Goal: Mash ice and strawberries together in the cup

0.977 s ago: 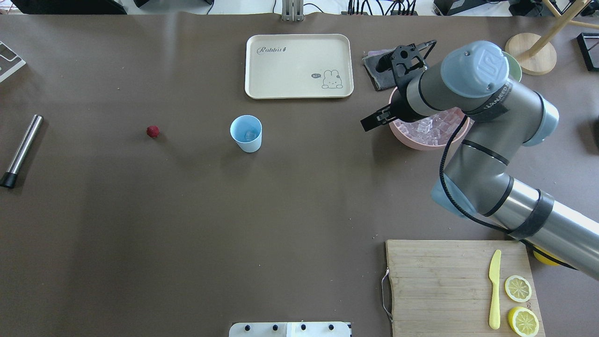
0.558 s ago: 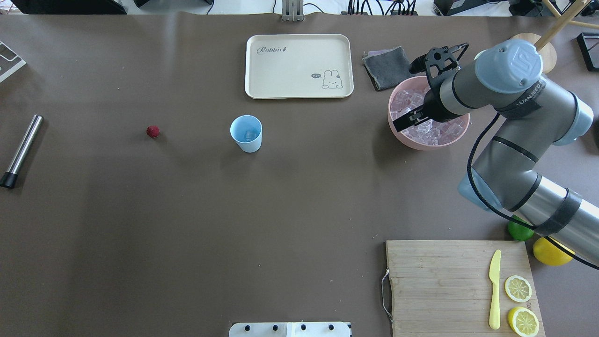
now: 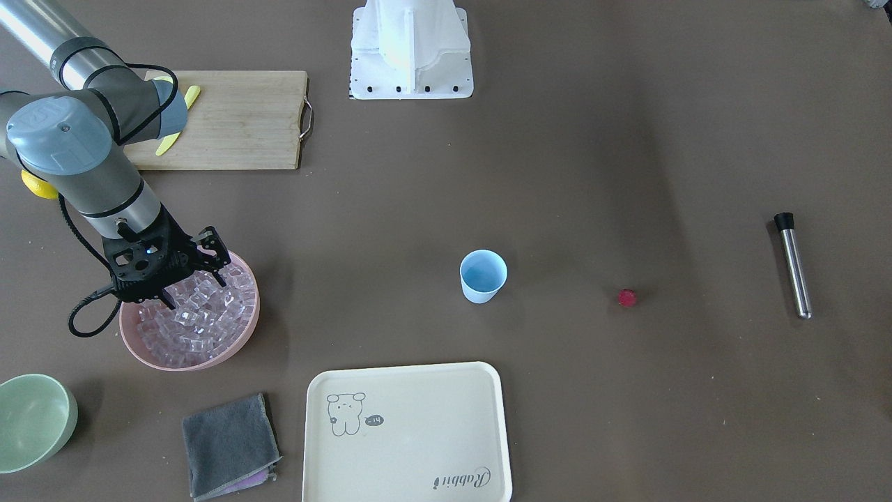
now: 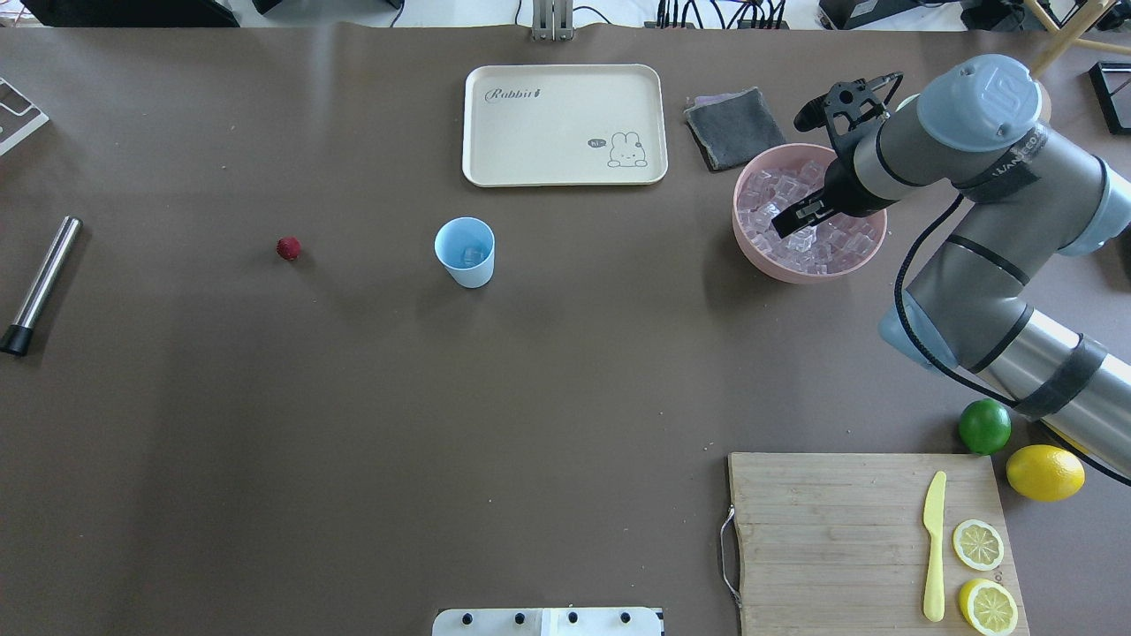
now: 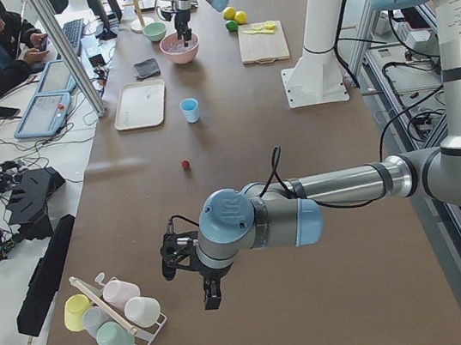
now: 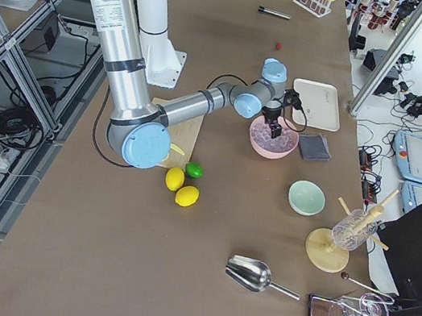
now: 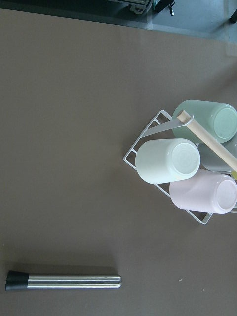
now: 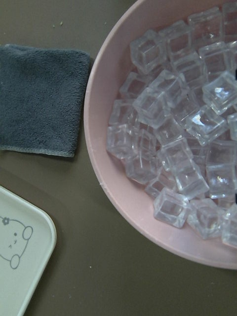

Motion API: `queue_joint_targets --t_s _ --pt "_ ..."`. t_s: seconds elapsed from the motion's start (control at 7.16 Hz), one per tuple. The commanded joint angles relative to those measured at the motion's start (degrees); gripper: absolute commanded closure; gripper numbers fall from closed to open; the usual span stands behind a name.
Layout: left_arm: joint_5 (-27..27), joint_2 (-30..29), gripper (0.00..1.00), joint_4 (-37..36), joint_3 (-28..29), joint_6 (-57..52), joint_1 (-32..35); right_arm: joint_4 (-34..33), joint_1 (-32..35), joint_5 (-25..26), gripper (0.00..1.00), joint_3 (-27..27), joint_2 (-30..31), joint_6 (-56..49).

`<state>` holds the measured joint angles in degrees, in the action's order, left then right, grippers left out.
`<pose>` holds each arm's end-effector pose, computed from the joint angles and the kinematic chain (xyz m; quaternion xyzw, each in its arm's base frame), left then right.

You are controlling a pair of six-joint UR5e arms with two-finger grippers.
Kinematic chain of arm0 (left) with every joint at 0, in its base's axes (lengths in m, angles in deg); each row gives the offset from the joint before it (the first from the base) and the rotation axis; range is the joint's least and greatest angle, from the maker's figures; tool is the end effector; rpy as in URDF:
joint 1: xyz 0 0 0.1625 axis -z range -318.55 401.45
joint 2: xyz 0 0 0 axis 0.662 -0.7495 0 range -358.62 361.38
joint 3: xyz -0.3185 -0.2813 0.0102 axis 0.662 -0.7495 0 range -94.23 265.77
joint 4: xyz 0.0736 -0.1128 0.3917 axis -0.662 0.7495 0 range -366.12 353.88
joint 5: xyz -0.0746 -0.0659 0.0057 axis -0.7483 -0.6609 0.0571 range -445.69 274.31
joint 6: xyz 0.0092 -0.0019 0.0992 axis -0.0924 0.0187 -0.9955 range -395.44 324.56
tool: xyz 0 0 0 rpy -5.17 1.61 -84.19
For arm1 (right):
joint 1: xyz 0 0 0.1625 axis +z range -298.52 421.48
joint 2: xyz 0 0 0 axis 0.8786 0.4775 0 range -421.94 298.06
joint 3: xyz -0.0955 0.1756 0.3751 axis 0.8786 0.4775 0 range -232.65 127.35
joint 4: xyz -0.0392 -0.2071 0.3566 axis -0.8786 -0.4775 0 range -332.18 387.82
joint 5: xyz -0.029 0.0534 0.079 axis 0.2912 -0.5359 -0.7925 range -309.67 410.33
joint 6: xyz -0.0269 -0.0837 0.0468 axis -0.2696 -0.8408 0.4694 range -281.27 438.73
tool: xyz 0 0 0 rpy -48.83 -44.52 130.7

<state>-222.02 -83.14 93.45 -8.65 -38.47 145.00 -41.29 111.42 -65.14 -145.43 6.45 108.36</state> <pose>-0.1673 -0.4332 0.6461 0.1241 0.3784 -0.0550 0.9156 -0.3476 -0.5541 0.3882 0.1918 -0.3814 -0.1664 0.8889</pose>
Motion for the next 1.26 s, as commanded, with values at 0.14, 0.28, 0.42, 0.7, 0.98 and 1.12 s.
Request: queue_joint_targets --t_s 0.14,0.28,0.42,0.7,0.98,1.12 --pt "-0.78 -0.04 0.01 -0.17 -0.15 0.04 -0.01 0.21 0.07 -0.99 0.44 0.84 -0.45 -0.02" --pt "-0.78 -0.04 0.01 -0.17 -0.15 0.04 -0.01 0.12 -0.02 -0.9 0.47 0.93 -0.45 0.07" --pt "-0.78 -0.04 0.01 -0.17 -0.24 0.04 -0.01 0.03 -0.28 -0.99 0.51 1.02 -0.37 0.07" --pt "-0.78 0.05 0.01 -0.08 -0.32 0.04 0.08 0.03 -0.2 -1.16 0.5 0.15 0.42 0.33" --pt "-0.95 0.05 0.01 -0.16 -0.68 0.04 0.08 0.03 -0.37 -1.08 0.5 0.14 0.69 0.77" --pt "-1.21 0.05 0.01 -0.25 -0.68 0.04 0.08 0.03 -0.37 -1.25 0.55 0.31 0.69 0.69"
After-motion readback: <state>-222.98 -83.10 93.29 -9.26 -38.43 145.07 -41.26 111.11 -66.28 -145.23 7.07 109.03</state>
